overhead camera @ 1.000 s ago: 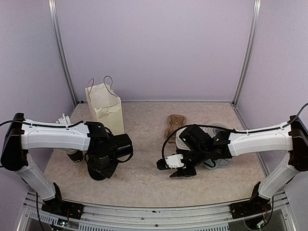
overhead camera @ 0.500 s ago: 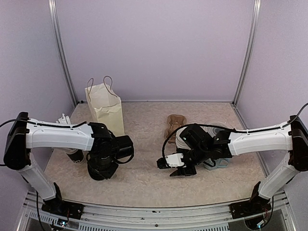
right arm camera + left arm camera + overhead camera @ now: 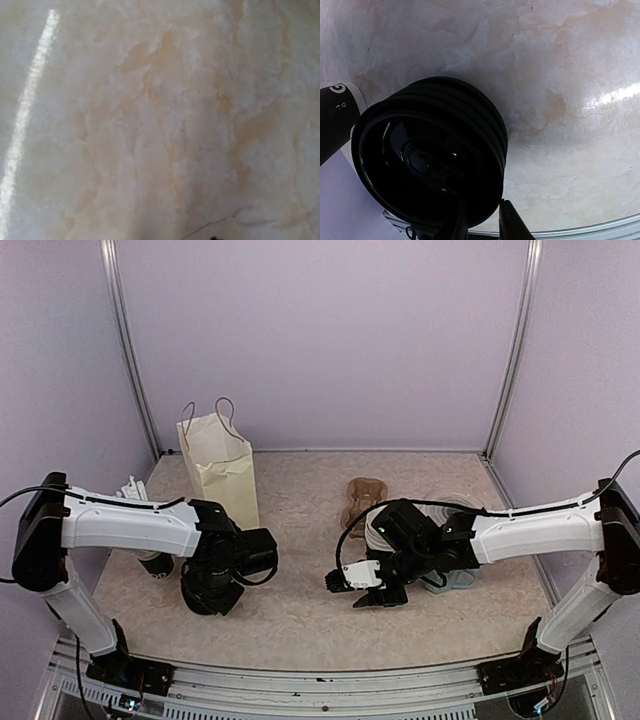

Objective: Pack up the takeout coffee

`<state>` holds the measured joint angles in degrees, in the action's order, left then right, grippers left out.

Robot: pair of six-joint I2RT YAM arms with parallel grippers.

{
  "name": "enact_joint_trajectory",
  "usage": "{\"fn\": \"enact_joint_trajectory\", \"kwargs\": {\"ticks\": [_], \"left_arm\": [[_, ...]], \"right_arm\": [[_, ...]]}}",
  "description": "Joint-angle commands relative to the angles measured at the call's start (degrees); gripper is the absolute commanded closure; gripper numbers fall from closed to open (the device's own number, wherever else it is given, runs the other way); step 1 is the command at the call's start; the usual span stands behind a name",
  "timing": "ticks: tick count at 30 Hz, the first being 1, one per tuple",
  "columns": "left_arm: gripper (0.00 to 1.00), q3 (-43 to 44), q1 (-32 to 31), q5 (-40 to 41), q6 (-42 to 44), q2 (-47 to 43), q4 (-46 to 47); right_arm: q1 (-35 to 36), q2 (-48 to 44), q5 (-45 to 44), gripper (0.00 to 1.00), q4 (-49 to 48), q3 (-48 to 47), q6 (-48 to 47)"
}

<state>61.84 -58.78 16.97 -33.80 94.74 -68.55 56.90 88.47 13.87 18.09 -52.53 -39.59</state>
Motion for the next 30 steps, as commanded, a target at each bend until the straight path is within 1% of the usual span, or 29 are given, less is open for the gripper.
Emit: {"fn": "enact_joint_trajectory", "kwargs": {"ticks": [1,5,9,15,21,22,23,24,26,27,30], "left_arm": [[0.79,0.2,0.5,0.7,0.7,0.7,0.2],[0.81,0.9,0.6,1.0,0.6,0.5,-0.5],[0.85,2.4,0.4,1.2,0.4,0.4,-1.9],[0.88,7.7,-1.2,0.7,-0.7,-0.2,-5.3],[0.89,12.1,-3.1,-0.5,-1.8,-1.2,-5.6],[0.86,12.2,-3.3,-0.5,-2.1,-1.4,-5.3],[0.79,11.7,-3.2,-0.3,-2.6,-1.5,-4.9],[0.70,10.9,-3.1,0.9,-3.3,-1.5,-4.8],[0.59,8.2,-2.5,3.0,-5.1,-1.3,-3.8],[0.57,6.7,-2.0,3.2,-5.8,-1.4,-2.5],[0.54,3.1,0.0,3.8,-9.2,-2.1,1.6]], "right_arm": [[-0.3,0.7,-0.2,0.57,-0.6,0.7,-0.2],[-0.4,0.7,-0.3,0.58,-0.6,0.7,-0.3],[-0.4,0.5,0.0,0.58,-0.4,0.7,-0.3],[-0.4,0.3,0.6,0.58,-0.2,0.6,-0.2],[-0.4,0.1,1.1,0.59,0.1,0.4,-0.1],[-0.4,0.0,1.3,0.59,0.2,0.4,-0.1],[-0.4,0.0,1.6,0.59,0.3,0.4,0.0],[-0.4,-0.1,1.8,0.59,0.4,0.4,0.1],[-0.4,-0.1,1.8,0.59,0.4,0.3,0.1],[-0.4,0.0,1.8,0.59,0.4,0.2,0.1],[-0.4,0.0,1.7,0.59,0.5,0.2,0.1]]}}
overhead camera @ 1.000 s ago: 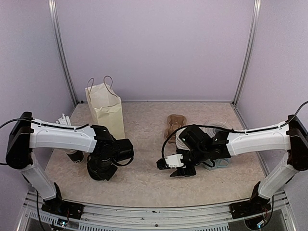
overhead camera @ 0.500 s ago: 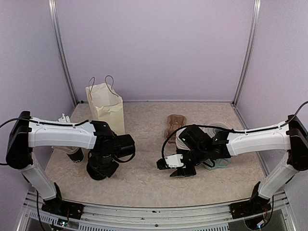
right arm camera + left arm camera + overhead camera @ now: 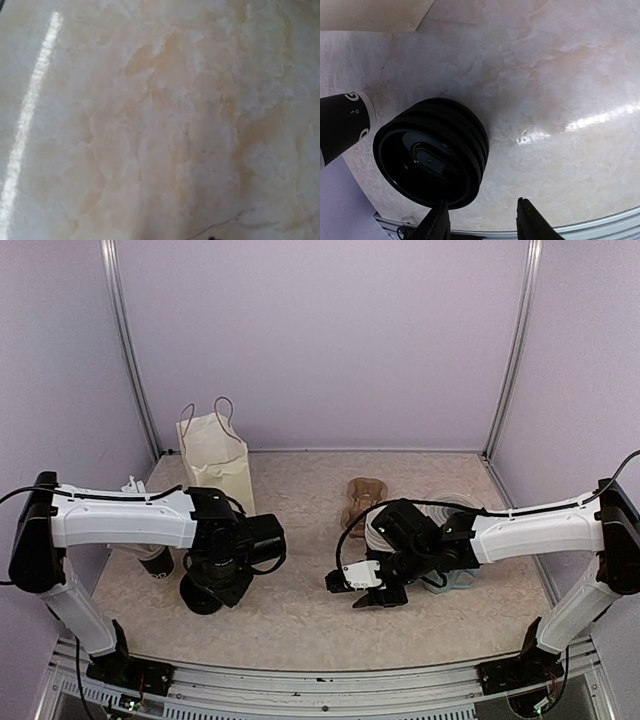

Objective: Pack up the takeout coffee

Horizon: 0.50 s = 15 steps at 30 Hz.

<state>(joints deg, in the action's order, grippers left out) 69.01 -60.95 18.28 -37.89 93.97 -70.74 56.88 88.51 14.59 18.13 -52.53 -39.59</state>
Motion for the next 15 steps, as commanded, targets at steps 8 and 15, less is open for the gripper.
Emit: {"fn": "enact_joint_trajectory", "kwargs": {"ticks": [8,15], "left_arm": [[0.62,-6.0,3.3,4.8,-8.5,-1.0,9.1],[0.69,-7.0,4.5,4.5,-8.2,-0.1,10.7]], "right_arm": [[-0.4,0.0,0.5,0.59,0.3,0.4,-0.1],[-0.4,0.3,0.5,0.59,0.4,0.6,-0.3]]}}
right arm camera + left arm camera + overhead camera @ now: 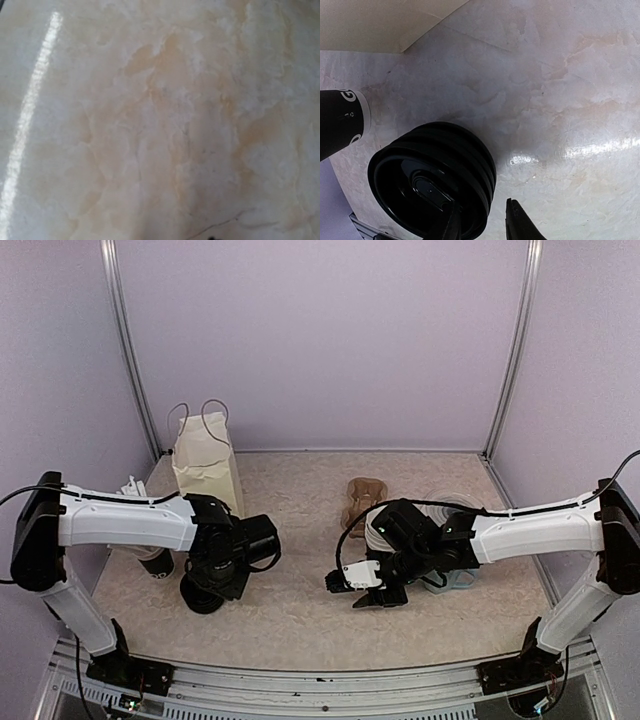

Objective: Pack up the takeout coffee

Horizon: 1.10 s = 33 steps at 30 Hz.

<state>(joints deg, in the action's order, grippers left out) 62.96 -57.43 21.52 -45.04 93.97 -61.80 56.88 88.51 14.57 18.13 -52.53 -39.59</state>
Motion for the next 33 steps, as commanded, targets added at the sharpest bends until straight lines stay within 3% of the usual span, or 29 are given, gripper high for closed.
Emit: {"fn": "enact_joint_trajectory", "kwargs": {"ticks": [1,17,24,33], "left_arm": [[0.70,-1.0,1.2,1.3,-1.1,-0.1,1.9],[0.81,-1.5,2.4,1.8,-0.3,0.6,1.8],[0.77,-1.6,2.5,1.9,0.0,1.2,1.7],[0.82,-1.5,2.5,1.7,0.0,1.4,1.2]], "right_arm": [[-0.4,0.3,0.6,0.59,0.4,0.6,-0.2],[-0.4,0.9,0.7,0.59,0.5,0.6,-0.5],[-0.4,0.6,0.7,0.59,0.6,0.7,-0.6],[-0.4,0.5,0.7,0.59,0.7,0.7,-0.7]]}}
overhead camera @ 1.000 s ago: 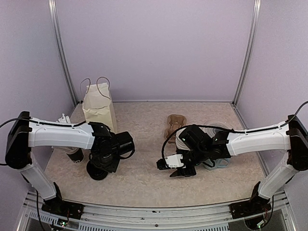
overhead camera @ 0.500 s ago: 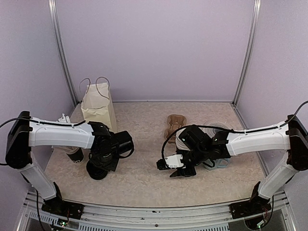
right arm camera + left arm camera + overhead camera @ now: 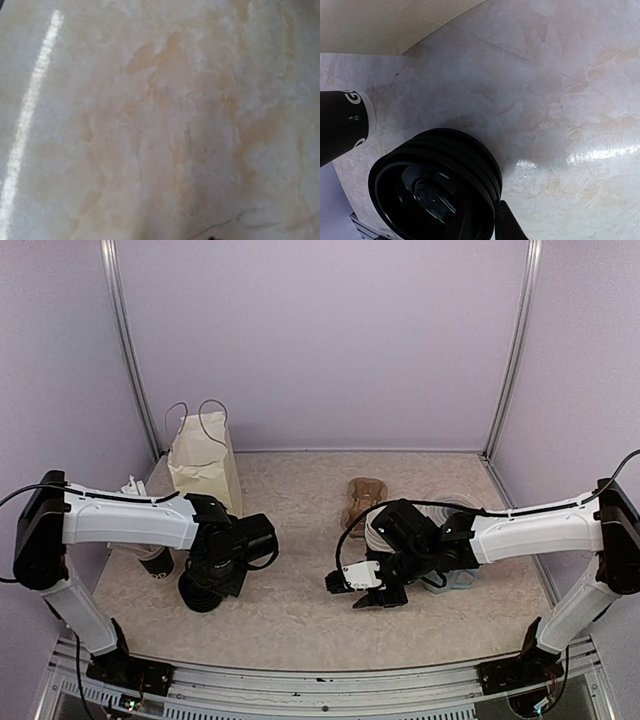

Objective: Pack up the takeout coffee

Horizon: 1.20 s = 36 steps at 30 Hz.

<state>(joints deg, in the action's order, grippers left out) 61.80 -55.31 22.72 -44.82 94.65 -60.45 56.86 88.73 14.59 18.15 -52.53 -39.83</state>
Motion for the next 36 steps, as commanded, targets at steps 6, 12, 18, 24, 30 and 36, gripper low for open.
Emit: {"fn": "enact_joint_trajectory", "kwargs": {"ticks": [6,12,18,24,30,36], "left_arm": [[0.80,0.8,0.0,1.5,-1.6,0.6,-2.0],[0.88,1.7,-1.0,1.9,-2.3,0.4,-4.0],[0.94,3.4,-2.1,2.3,-3.1,-0.5,-6.5],[0.99,8.5,-5.3,3.3,-4.6,-0.6,-11.0],[0.84,6.9,-4.9,3.9,-5.0,-0.7,-11.2],[0.66,0.4,-0.8,1.8,-1.5,-2.1,-2.8]], "right_arm": [[-0.3,0.2,0.7,0.59,0.7,0.8,-0.5],[-0.3,0.4,0.7,0.59,0.8,0.8,-0.6],[-0.3,0.3,1.0,0.60,0.9,0.6,-0.5],[-0.3,0.2,1.2,0.60,1.1,0.5,-0.5],[-0.3,0.1,1.2,0.60,1.1,0.4,-0.5],[-0.3,-0.3,1.2,0.60,1.1,0.6,-0.5]]}}
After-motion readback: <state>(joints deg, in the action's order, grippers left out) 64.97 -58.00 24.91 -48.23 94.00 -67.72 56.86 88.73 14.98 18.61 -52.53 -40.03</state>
